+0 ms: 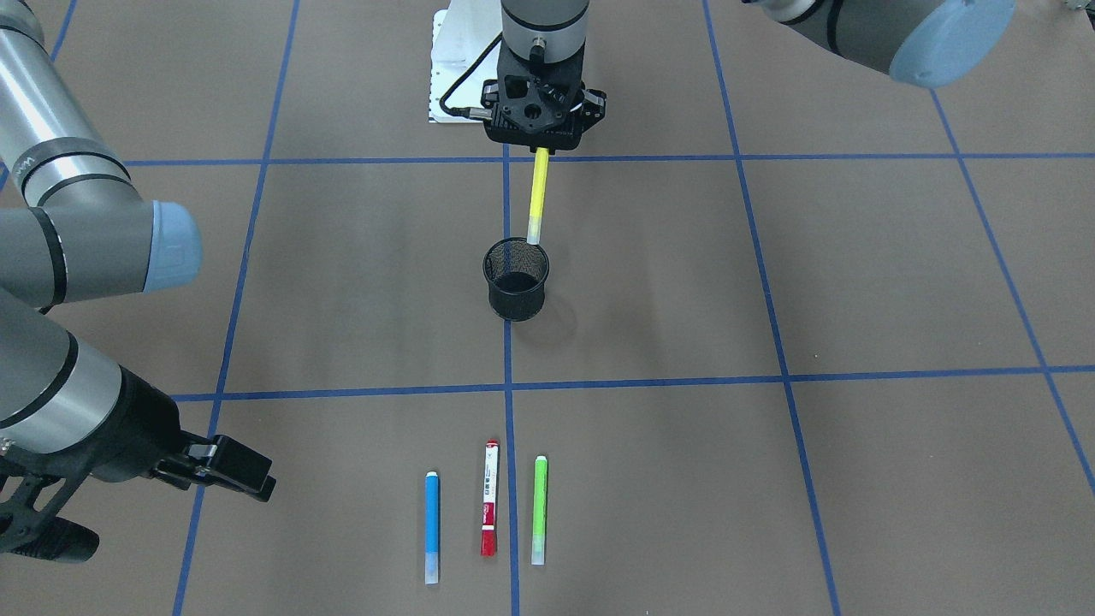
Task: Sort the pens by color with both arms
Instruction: 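Lift the yellow highlighter out of the cup with the left gripper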
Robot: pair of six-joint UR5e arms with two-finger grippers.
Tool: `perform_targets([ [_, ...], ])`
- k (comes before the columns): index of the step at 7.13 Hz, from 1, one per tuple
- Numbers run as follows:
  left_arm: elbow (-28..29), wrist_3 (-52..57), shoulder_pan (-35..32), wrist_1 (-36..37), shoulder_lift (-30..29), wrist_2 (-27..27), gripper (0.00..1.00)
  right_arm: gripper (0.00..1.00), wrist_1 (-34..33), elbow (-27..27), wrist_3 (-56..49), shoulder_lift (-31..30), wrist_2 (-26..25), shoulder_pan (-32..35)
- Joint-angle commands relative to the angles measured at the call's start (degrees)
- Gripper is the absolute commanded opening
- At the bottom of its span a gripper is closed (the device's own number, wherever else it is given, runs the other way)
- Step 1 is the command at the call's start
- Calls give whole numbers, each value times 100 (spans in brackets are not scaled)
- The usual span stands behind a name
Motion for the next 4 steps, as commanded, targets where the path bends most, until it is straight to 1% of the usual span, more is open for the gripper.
perform_targets([
  [1,65,10,-400,-784,131,229,0,100,-78,45,-9,1,3,-9],
  [2,222,-225,-410,-1424,254,936,0,100,-78,80,-9,1,3,-9],
  [3,459,-767,-384,-2309,586,1578,0,100,-78,80,-9,-8,3,-9],
  [4,757,-1042,-384,-3075,737,2202,0,100,-78,80,-9,-17,3,-9],
])
